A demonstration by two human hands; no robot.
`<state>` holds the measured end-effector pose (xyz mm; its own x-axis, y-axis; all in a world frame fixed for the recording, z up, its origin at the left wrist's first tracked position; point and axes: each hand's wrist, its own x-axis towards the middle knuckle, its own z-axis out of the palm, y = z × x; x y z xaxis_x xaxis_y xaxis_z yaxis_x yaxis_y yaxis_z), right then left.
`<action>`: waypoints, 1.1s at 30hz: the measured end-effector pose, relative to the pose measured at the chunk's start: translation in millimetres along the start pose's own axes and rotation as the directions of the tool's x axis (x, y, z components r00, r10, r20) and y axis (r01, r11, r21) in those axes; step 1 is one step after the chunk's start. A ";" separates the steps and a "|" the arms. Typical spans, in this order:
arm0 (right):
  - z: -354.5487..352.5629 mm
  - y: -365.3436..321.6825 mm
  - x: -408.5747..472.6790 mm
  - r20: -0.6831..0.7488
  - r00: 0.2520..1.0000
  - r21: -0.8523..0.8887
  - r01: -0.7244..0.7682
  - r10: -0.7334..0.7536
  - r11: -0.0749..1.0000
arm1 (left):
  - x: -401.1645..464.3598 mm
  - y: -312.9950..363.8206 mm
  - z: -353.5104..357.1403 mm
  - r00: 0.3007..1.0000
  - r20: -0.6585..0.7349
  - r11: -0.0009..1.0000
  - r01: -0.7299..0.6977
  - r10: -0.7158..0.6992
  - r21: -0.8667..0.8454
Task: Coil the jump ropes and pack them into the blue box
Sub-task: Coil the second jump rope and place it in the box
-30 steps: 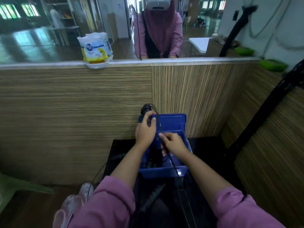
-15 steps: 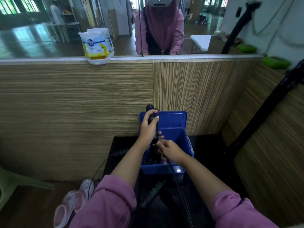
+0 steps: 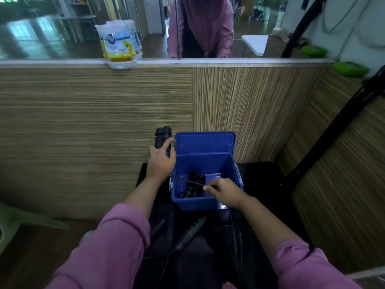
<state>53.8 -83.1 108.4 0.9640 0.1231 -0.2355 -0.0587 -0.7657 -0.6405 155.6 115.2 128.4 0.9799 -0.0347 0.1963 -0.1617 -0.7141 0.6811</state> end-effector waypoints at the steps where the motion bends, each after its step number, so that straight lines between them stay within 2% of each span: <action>1: 3.3 4.2 0.6 -0.007 1.000 -0.070 0.010 -0.011 0.998 | -1.8 -3.2 -0.4 0.999 0.000 0.999 -0.032 0.032 0.037; 5: 15.3 19.3 0.8 0.037 0.996 -0.079 -0.076 0.079 0.994 | -5.7 -12.3 -4.5 0.996 0.033 0.989 -0.089 0.086 0.117; 7: 14.0 16.8 0.7 -0.008 0.997 -0.086 -0.076 0.076 0.993 | -8.1 -15.9 -7.5 0.994 0.043 0.980 -0.109 0.103 0.165; 11: -9.5 1.5 1.5 -0.283 0.953 -0.140 0.067 -0.104 0.988 | -11.2 -23.9 -9.6 0.976 0.128 0.933 -0.207 0.177 0.295; 16: -42.4 -21.6 -3.4 -0.397 0.855 -0.371 0.184 -0.335 0.910 | -12.0 -15.4 -12.6 0.859 0.336 0.793 -0.495 0.385 0.356; 19: -56.1 -33.8 -4.2 -0.421 0.824 -0.391 0.212 -0.379 0.896 | -9.1 -11.0 -9.9 0.799 0.391 0.719 -0.591 0.457 0.367; 22: -62.9 -42.2 0.2 -0.412 0.835 -0.360 0.218 -0.364 0.907 | -10.5 -4.8 -7.4 0.728 0.484 0.671 -0.666 0.486 0.328; 25: -65.1 -42.9 4.7 -0.362 0.879 -0.286 0.210 -0.309 0.935 | -18.6 1.3 -5.6 0.624 0.564 0.621 -0.748 0.540 0.234; 30: -69.0 -26.7 17.3 -0.259 0.940 -0.115 0.198 -0.221 0.974 | -34.0 14.8 -6.0 0.530 0.577 0.530 -0.827 0.622 0.187; 33: -72.2 -17.8 15.8 -0.128 0.971 0.082 0.212 -0.201 0.974 | -43.6 24.0 -7.8 0.476 0.544 0.469 -0.868 0.692 0.163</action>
<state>88.8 -113.1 168.8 0.9813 0.1923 -0.0062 0.1263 -0.6679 -0.7334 108.1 105.0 141.7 0.4177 -0.8904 0.1810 -0.9075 -0.4187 0.0345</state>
